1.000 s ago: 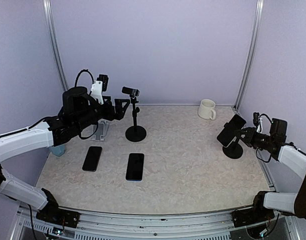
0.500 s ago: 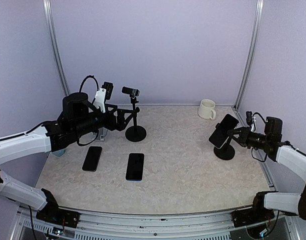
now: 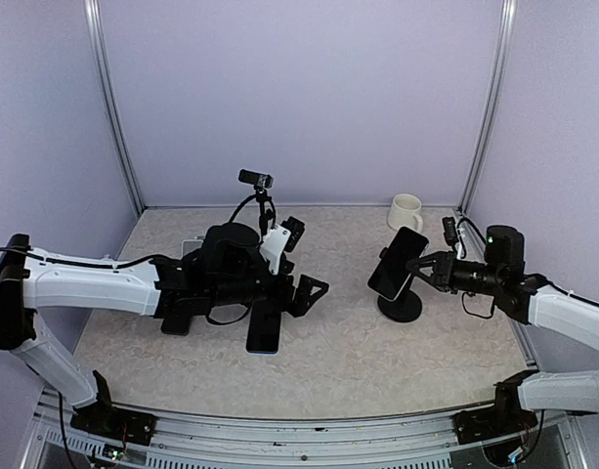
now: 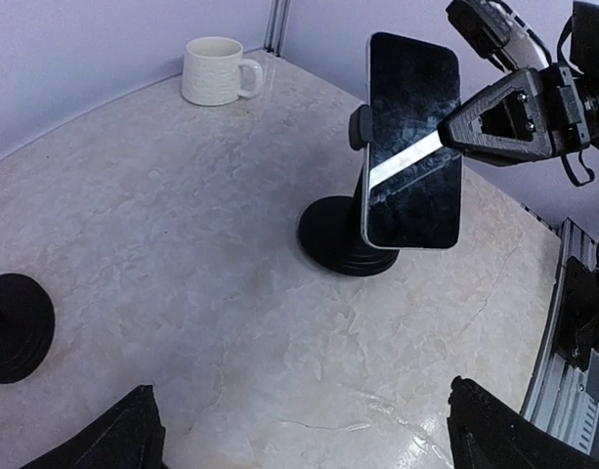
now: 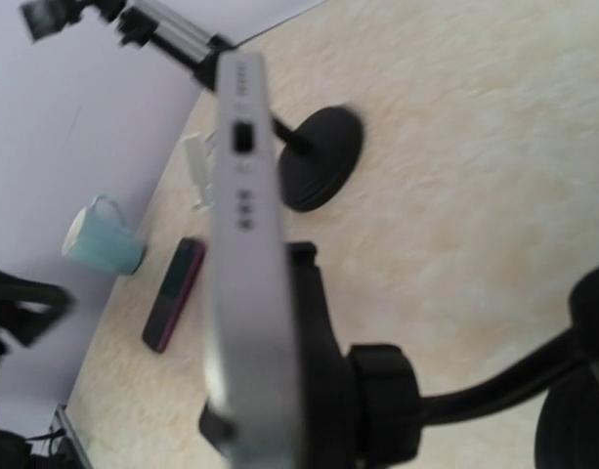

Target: Remove the phone from the phone stand

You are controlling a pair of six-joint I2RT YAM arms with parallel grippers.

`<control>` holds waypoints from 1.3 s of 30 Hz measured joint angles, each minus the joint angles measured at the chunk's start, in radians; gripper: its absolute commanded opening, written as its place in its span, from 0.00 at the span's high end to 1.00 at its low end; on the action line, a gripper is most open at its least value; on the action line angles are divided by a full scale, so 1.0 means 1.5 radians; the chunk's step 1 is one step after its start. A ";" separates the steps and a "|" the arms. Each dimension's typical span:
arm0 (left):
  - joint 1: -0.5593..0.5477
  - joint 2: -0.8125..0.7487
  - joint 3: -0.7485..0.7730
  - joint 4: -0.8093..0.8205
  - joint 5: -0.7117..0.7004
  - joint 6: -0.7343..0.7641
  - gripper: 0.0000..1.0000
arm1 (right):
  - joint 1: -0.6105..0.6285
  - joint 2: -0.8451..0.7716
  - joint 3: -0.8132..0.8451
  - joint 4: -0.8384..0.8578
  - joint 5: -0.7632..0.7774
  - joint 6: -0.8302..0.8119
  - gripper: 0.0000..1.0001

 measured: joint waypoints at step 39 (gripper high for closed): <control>-0.034 0.275 0.235 -0.077 0.036 -0.015 0.11 | 0.290 0.146 0.000 0.209 0.201 0.086 1.00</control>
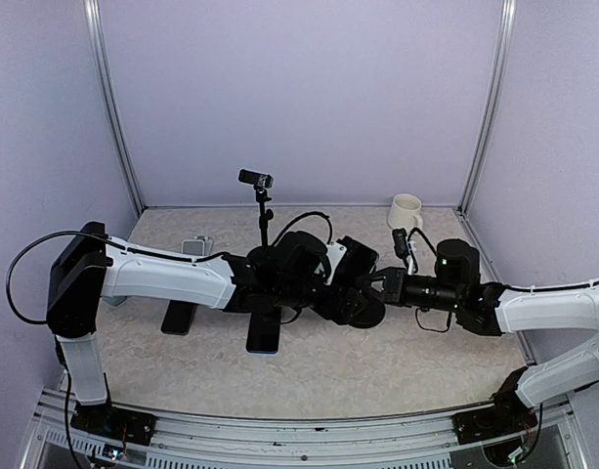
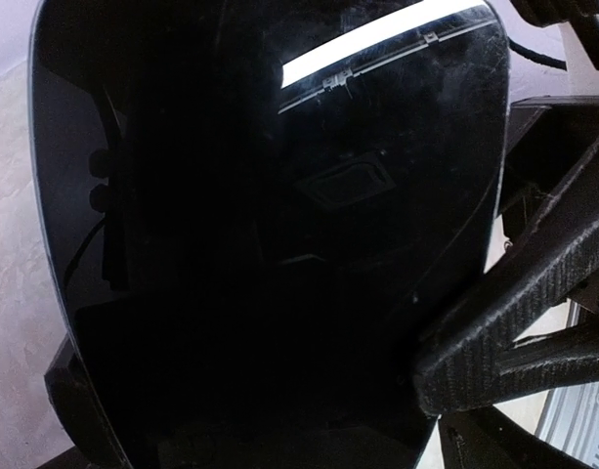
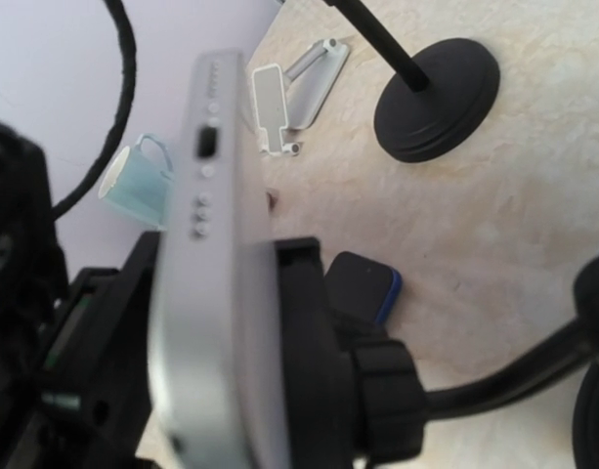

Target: Remove the phone from the phone stand

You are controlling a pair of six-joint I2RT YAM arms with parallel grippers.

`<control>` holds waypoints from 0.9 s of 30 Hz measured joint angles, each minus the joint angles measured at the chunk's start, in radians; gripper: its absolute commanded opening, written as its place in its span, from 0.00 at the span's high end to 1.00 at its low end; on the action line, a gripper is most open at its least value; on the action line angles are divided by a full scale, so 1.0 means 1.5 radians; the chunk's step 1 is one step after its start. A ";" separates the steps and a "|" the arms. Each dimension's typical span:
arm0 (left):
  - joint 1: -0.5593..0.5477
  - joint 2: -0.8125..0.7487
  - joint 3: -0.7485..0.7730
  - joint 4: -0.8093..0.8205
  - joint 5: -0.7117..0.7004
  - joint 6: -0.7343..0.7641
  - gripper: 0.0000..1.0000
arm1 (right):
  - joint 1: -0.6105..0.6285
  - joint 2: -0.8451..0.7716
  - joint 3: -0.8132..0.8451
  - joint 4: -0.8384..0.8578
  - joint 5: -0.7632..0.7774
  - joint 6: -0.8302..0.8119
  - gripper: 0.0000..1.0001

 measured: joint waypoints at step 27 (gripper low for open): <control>0.023 -0.029 -0.052 0.022 0.027 0.028 0.66 | -0.018 -0.028 -0.001 0.008 -0.077 -0.016 0.48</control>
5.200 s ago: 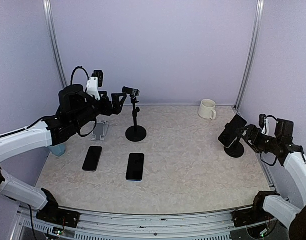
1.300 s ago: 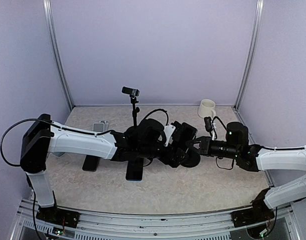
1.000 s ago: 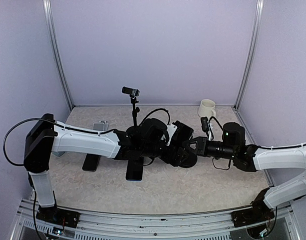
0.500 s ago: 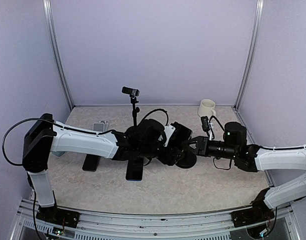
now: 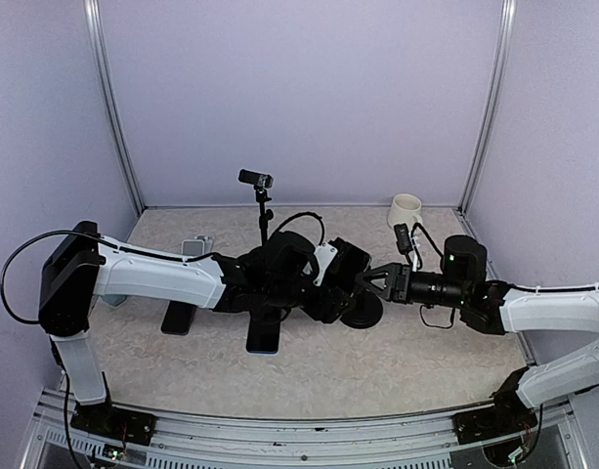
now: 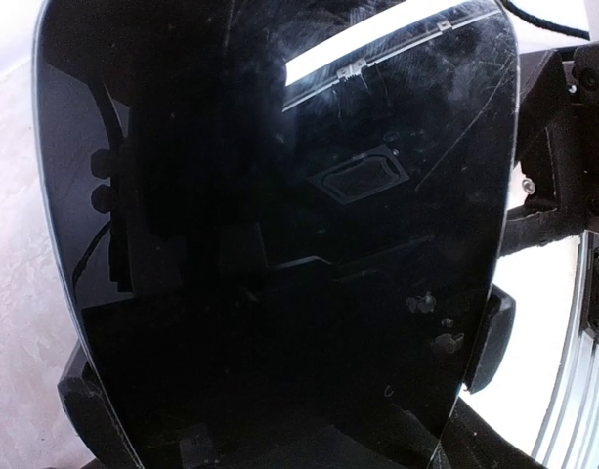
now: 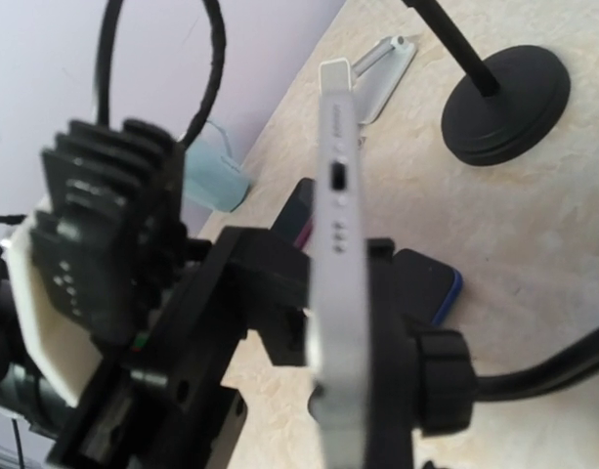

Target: Remove the phone from the phone stand

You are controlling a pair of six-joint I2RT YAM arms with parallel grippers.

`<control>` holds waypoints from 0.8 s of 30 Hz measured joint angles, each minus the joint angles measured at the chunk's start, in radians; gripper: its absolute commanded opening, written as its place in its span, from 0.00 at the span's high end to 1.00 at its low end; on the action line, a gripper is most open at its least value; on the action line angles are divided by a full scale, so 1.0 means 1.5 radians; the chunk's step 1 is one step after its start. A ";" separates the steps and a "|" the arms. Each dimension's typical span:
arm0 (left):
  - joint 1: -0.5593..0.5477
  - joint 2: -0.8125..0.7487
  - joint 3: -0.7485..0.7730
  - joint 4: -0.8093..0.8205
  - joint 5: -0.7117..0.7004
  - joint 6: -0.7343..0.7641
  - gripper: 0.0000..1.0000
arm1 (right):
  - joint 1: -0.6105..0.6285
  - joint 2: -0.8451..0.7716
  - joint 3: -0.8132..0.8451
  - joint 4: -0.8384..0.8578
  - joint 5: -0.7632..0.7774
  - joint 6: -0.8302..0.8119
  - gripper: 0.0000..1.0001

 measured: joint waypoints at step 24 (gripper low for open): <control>0.004 0.000 -0.003 0.008 0.002 -0.001 0.76 | -0.003 0.051 0.000 0.018 -0.016 -0.001 0.88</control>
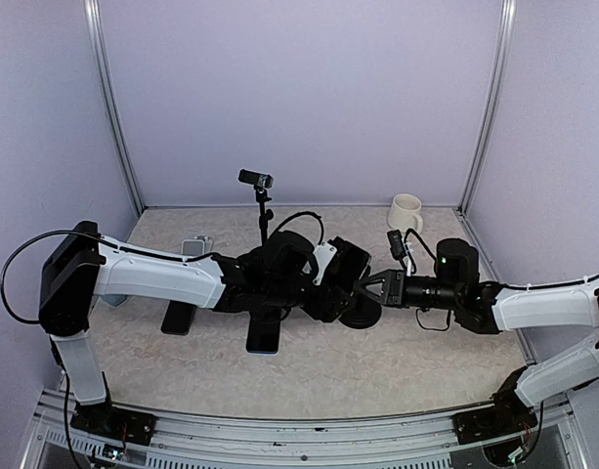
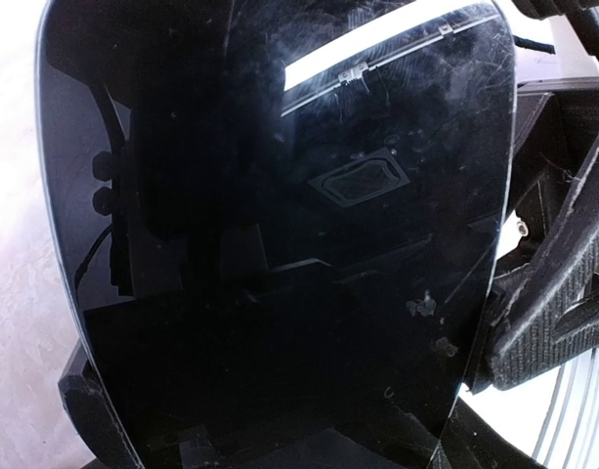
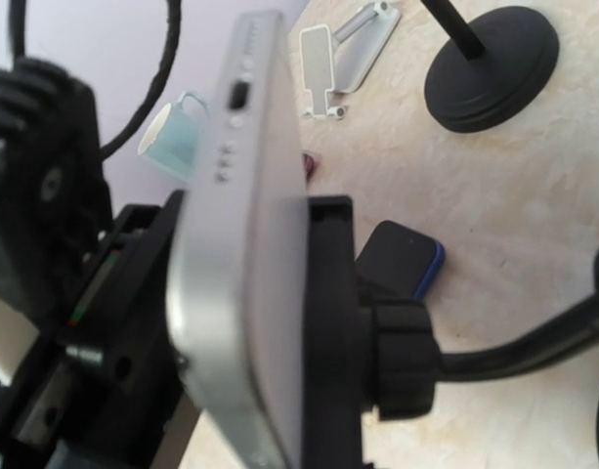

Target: Remove the phone from the phone stand

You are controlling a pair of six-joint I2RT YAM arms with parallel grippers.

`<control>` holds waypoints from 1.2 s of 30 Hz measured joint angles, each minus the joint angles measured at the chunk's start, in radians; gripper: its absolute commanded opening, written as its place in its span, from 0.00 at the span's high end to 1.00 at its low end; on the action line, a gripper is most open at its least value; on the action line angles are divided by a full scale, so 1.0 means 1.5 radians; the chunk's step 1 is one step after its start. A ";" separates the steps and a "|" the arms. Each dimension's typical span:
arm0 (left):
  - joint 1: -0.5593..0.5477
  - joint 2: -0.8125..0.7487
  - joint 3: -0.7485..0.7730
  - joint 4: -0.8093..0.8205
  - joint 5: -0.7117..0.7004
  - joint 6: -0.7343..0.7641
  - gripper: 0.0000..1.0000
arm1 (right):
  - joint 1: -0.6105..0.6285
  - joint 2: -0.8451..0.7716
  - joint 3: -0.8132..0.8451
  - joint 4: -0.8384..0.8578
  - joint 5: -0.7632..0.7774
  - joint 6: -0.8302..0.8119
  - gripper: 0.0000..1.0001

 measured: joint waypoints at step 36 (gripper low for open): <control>0.018 -0.026 -0.075 0.105 0.089 -0.008 0.95 | -0.035 -0.024 -0.017 -0.012 -0.052 -0.040 1.00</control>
